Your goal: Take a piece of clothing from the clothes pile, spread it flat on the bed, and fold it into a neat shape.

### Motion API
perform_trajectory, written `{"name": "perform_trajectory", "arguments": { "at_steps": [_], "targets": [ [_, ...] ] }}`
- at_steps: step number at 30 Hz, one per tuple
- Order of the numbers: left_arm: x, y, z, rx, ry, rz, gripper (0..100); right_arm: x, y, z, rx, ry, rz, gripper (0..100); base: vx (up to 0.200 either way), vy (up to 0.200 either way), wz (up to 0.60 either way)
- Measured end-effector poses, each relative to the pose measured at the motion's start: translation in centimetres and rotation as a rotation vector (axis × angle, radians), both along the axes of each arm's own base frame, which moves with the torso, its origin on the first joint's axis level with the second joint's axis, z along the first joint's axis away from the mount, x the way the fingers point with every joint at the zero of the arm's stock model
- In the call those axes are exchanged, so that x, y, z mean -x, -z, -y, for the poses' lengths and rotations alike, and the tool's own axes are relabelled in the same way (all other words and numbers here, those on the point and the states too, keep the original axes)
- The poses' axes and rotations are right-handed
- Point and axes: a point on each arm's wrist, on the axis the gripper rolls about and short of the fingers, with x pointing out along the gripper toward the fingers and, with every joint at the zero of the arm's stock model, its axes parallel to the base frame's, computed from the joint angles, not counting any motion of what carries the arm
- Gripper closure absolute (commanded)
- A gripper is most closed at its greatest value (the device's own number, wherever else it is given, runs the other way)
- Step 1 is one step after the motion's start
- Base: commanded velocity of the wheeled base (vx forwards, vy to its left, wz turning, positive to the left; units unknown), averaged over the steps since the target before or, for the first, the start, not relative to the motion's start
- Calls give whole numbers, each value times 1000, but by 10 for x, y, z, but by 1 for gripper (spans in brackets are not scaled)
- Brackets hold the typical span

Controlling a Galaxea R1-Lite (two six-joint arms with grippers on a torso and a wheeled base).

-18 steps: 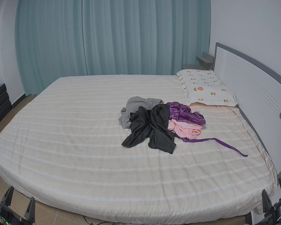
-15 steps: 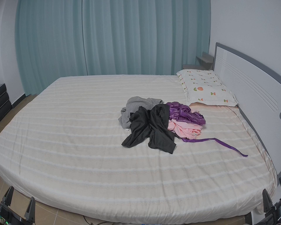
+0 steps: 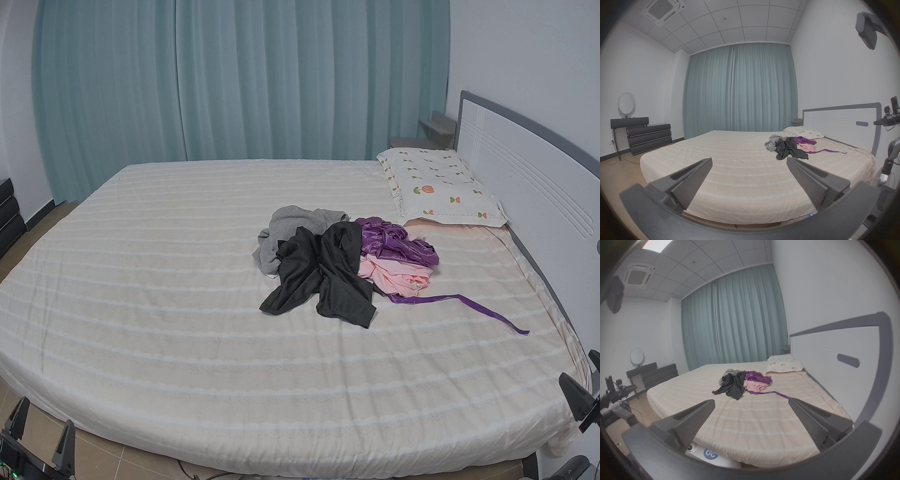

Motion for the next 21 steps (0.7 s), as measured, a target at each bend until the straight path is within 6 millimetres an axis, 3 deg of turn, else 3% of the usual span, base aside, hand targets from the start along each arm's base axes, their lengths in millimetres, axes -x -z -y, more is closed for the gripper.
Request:
{"name": "perform_trajectory", "arguments": {
  "at_steps": [11, 21],
  "targets": [
    [0, 0, 0, 0, 0, 0, 0, -84, -16, -13, -78, -77, -232, 0, 0, 0, 0],
    [0, 0, 0, 0, 0, 0, 0, -178, 7, -30, -148, -72, -380, 0, 0, 0, 0]
  ]
}}
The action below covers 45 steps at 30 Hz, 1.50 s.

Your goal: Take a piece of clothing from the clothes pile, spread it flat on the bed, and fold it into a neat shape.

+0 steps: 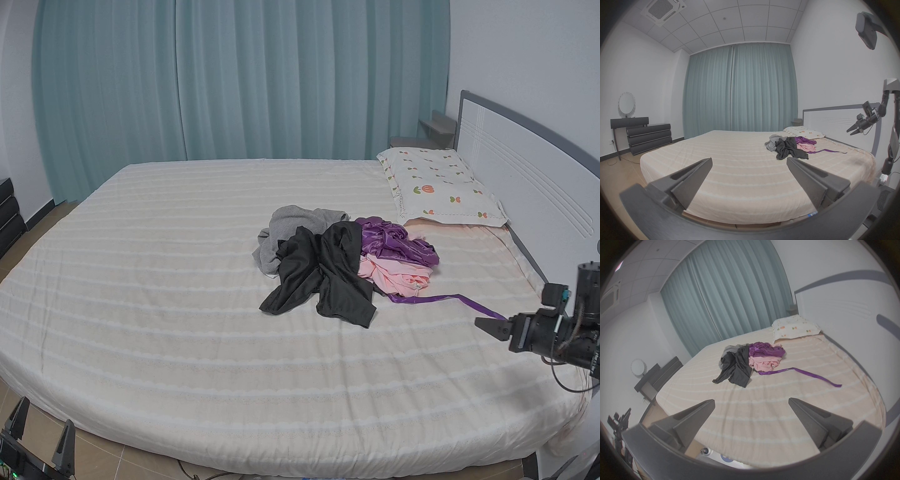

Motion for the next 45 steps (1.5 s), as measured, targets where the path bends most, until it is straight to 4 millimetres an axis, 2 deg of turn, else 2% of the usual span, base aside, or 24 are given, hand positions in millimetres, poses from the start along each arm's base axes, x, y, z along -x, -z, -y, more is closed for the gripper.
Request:
{"name": "perform_trajectory", "arguments": {
  "at_steps": [9, 14, 20, 26, 33, 38, 45],
  "targets": [
    [0, 0, 0, 0, 0, 0, 0, -96, 47, -22, -75, 44, -94, 0, 0, 0, 0],
    [0, 0, 0, 0, 0, 0, 0, -157, 76, -47, -136, 46, -88, 0, 0, 0, 0],
    [0, 0, 0, 0, 0, 0, 0, -205, 112, -78, -189, 29, -83, 0, 0, 0, 0],
    [0, 0, 0, 0, 0, 0, 0, -236, 142, -100, -229, 24, -111, 0, 0, 0, 0],
    [0, 0, 0, 0, 0, 0, 0, -262, 158, -118, -270, 32, -153, 0, 0, 0, 0],
    [0, 0, 0, 0, 0, 0, 0, -271, 175, -137, -286, 11, -168, 0, 0, 0, 0],
    [0, 0, 0, -1, 0, 0, 0, -276, 186, -149, -282, -3, -194, 0, 0, 0, 0]
  ]
}}
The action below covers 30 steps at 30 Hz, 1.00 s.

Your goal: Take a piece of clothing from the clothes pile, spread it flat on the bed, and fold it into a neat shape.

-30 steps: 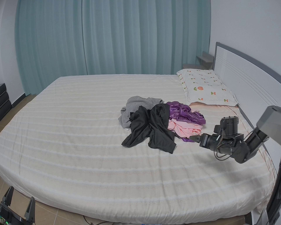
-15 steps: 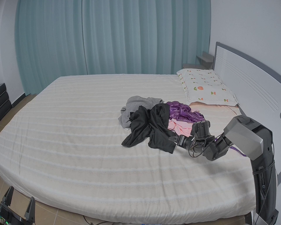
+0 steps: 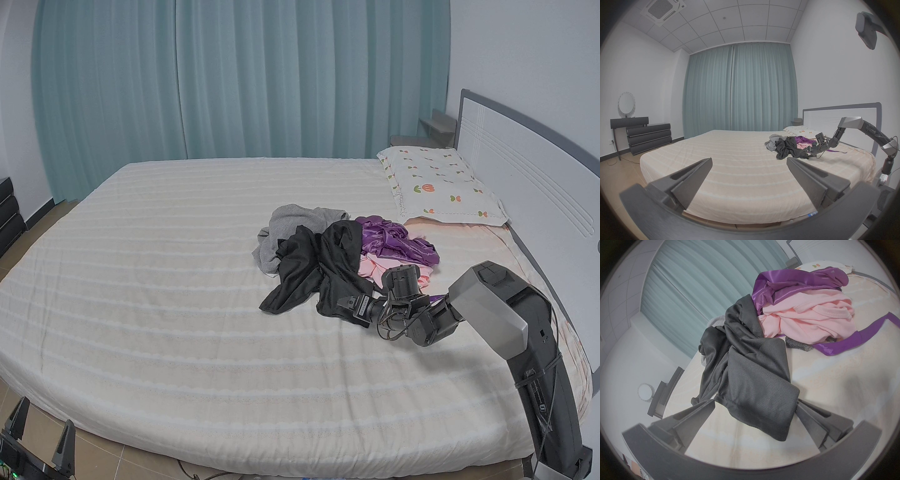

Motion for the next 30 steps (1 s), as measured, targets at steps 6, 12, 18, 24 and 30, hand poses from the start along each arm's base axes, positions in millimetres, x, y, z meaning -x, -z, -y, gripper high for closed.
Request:
{"name": "perform_trajectory", "arguments": {
  "at_steps": [6, 12, 18, 24, 30],
  "targets": [
    [0, 0, 0, 1, 0, 0, 0, -4, 3, -3, -6, -2, 9, 100, 0, 0, 0],
    [0, 0, 0, 1, 0, 0, 0, -6, 6, -5, -11, 12, 19, 100, 0, 0, 0],
    [0, 0, 0, 1, 0, 0, 0, -4, 4, -7, -70, 47, 6, 100, 0, 0, 0],
    [0, 0, 0, 1, 0, 0, 0, 11, -9, -1, -130, 83, -7, 100, 0, 0, 0],
    [0, 0, 0, 1, 0, 0, 0, 43, -25, 10, -150, 90, -12, 100, 0, 0, 0]
  ]
}}
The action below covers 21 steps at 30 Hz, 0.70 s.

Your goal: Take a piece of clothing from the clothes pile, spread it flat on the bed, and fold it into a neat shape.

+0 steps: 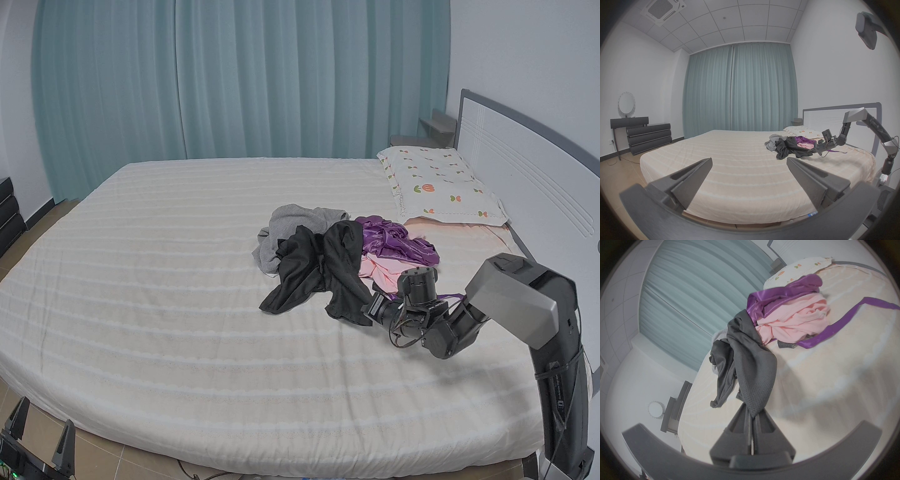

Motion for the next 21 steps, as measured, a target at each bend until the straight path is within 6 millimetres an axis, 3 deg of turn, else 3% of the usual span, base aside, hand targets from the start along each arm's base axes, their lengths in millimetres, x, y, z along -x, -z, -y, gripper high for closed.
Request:
{"name": "perform_trajectory", "arguments": {
  "at_steps": [7, 21],
  "targets": [
    [0, 0, 0, 0, 0, 0, 0, 49, -31, 17, -21, -2, 25, 100, 0, 0, 0],
    [0, 0, 0, 0, 0, 0, 0, 158, -123, 56, -95, -21, 189, 100, 0, 0, 0]
  ]
}}
